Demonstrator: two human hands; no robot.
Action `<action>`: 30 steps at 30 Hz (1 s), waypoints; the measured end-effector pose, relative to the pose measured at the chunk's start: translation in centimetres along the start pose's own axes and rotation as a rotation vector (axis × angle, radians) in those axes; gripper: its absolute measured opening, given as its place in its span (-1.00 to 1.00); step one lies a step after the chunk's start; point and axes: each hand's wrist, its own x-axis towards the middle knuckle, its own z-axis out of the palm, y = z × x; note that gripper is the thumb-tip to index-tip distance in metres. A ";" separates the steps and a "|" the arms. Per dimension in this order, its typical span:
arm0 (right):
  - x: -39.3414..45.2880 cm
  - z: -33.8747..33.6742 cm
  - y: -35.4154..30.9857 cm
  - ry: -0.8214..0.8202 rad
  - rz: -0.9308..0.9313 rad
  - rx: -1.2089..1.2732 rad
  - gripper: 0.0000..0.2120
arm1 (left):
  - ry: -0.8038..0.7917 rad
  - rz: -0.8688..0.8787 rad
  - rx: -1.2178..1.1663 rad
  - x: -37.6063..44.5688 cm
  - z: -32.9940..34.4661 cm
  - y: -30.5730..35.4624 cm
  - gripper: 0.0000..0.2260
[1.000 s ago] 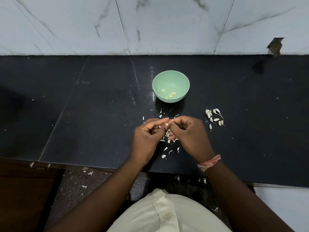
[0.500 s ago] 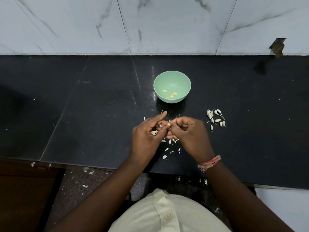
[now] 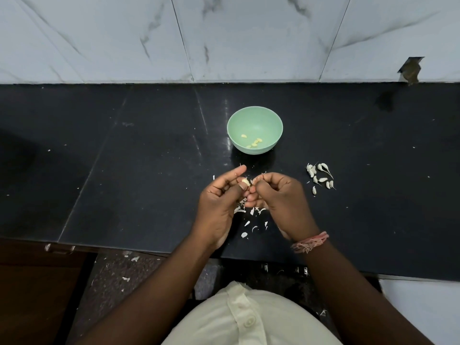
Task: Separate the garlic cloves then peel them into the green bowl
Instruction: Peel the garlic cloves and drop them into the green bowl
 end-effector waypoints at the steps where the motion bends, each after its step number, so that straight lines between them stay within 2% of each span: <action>1: 0.0 0.0 0.0 0.013 0.016 0.025 -0.91 | 0.000 -0.045 -0.090 0.0 0.1 0.0 -0.68; 5: -0.1 -0.4 0.2 0.065 -0.001 -0.020 -0.88 | 0.025 -0.122 -0.247 -0.2 0.5 0.1 -0.65; 12: -0.8 -0.7 -0.2 0.089 -0.183 -0.332 -0.72 | 0.053 -0.124 -0.239 -0.3 0.7 0.2 -0.71; 16: -0.4 -0.7 0.2 0.074 -0.228 -0.340 -0.95 | 0.074 -0.085 -0.194 -0.2 0.5 0.1 -0.71; 22: -0.1 -1.5 0.7 0.040 -0.345 -0.427 -0.88 | 0.105 -0.055 -0.064 -0.3 1.0 -0.3 -0.76; 26: 0.1 -2.6 0.7 0.034 -0.319 -0.495 -0.91 | 0.130 -0.035 0.103 -0.6 1.8 -0.6 -0.80; 30: -0.1 -4.0 -0.3 -0.024 -0.161 -0.467 -0.89 | 0.140 -0.015 0.259 -1.5 2.8 -1.2 -0.83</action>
